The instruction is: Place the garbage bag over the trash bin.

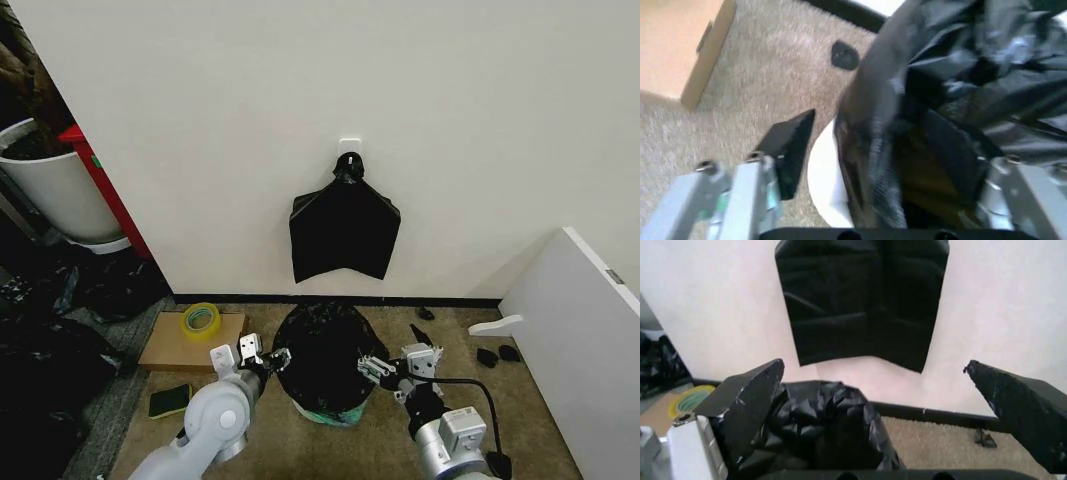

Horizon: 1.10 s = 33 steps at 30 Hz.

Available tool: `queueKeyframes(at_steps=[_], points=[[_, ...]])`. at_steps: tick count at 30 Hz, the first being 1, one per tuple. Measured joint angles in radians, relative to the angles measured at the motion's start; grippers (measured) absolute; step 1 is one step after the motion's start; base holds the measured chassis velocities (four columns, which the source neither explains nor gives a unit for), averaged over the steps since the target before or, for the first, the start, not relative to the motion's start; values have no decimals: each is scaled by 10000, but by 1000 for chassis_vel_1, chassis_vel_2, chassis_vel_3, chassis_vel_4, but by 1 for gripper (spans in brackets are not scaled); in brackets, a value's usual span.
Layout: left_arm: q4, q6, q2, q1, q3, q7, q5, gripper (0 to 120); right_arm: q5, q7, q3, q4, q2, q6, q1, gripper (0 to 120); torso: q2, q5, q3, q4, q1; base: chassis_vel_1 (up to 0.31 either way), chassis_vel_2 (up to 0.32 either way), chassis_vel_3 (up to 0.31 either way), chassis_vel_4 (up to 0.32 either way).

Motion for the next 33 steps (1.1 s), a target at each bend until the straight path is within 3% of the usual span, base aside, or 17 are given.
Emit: queueKeyframes(at_steps=[2,3,6,7,10,11,14,15,18,19,22,33], points=[[-270,-626,161,242,-14,766,1418,84,25,-29,61,-108,193,324,70,100,0,1,0,1,0,0,0,0,0],[-270,-626,161,242,-14,766,1418,84,25,-29,61,-108,193,324,70,100,0,1,0,1,0,0,0,0,0],[-724,-2022,193,760,-117,1723,3753,98,81,-159,439,-429,620,1271,32,100,0,2,0,0,0,0,0,0,0],[-724,-2022,193,760,-117,1723,3753,98,81,-159,439,-429,620,1271,32,100,0,2,0,0,0,0,0,0,0],[-833,-4056,-106,1705,-251,2567,6647,100,47,-516,1146,-964,1076,2954,-349,100,0,1,-1,-2,0,0,0,0,0],[-833,-4056,-106,1705,-251,2567,6647,100,47,-516,1146,-964,1076,2954,-349,100,0,1,-1,-2,0,0,0,0,0],[-831,-6075,-619,3069,-922,2995,8814,100,-53,-1118,1935,-1384,1518,4296,-854,100,0,1,-1,0,0,0,0,0,0],[-831,-6075,-619,3069,-922,2995,8814,100,-53,-1118,1935,-1384,1518,4296,-854,100,0,1,-1,0,0,0,0,0,0],[-838,-7534,-1149,4072,-1832,3105,10011,100,-193,-1756,2508,-1626,1905,5205,-1333,100,0,1,-2,0,0,0,0,0,0],[-838,-7534,-1149,4072,-1832,3105,10011,100,-193,-1756,2508,-1626,1905,5205,-1333,100,0,1,-2,0,0,0,0,0,0],[-1098,-8528,-1606,5024,-2508,3303,10558,100,-451,-2411,3198,-1789,2334,5960,-1916,100,1,1,-2,-1,0,0,0,0,0],[-1264,-8920,-1921,5791,-2875,3568,10828,100,-486,-2031,3443,-1987,2826,6837,-2184,100,0,0,-2,0,0,0,0,0,0]])
